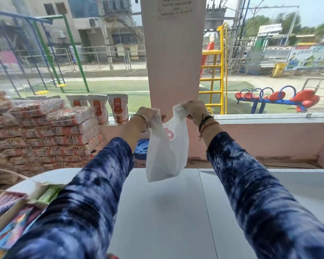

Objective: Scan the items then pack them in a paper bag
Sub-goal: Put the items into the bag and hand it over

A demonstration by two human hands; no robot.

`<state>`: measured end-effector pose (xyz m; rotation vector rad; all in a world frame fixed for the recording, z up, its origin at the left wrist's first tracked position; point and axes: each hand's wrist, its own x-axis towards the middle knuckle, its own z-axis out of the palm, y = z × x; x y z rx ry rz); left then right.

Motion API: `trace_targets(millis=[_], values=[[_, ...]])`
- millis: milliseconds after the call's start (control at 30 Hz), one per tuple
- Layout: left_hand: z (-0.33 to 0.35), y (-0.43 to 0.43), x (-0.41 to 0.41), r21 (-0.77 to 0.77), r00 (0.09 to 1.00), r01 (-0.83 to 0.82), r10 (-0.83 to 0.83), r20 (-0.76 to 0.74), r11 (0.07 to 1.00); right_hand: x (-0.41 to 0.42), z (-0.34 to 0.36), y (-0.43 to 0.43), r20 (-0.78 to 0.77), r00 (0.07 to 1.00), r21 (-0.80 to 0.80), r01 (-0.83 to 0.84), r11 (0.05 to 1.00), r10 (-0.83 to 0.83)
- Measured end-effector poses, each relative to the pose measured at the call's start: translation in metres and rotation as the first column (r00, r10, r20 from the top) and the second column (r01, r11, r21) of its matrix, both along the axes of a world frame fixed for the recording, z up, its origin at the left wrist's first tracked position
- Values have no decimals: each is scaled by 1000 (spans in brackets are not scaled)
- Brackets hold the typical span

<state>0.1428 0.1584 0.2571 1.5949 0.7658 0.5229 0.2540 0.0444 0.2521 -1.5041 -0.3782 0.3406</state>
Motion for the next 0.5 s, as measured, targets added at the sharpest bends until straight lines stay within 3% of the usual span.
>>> trace_targets(millis=[100,200,267,333,400,500], values=[[5,-12,-15,-63,1000,-19,19,7,998,-4,-13,-6,103,992,-11,68,998,-67],[-8,-20,-28,-131,998,12,-4,65,991,-19,-21,-24,47,994,6,102,995,-102],[-22,-30,-42,-103,999,30,-29,14,994,-34,-32,-38,71,996,-121,70,990,-62],[-47,-35,-55,-98,987,94,-106,-125,991,-51,-50,-58,55,995,-321,-58,945,80],[-79,-43,-71,-147,924,149,-190,-330,978,-68,-74,-77,-139,955,-479,-297,826,262],[-115,-66,-101,-263,785,215,-326,-527,941,-93,-118,-96,-461,771,-611,-635,472,440]])
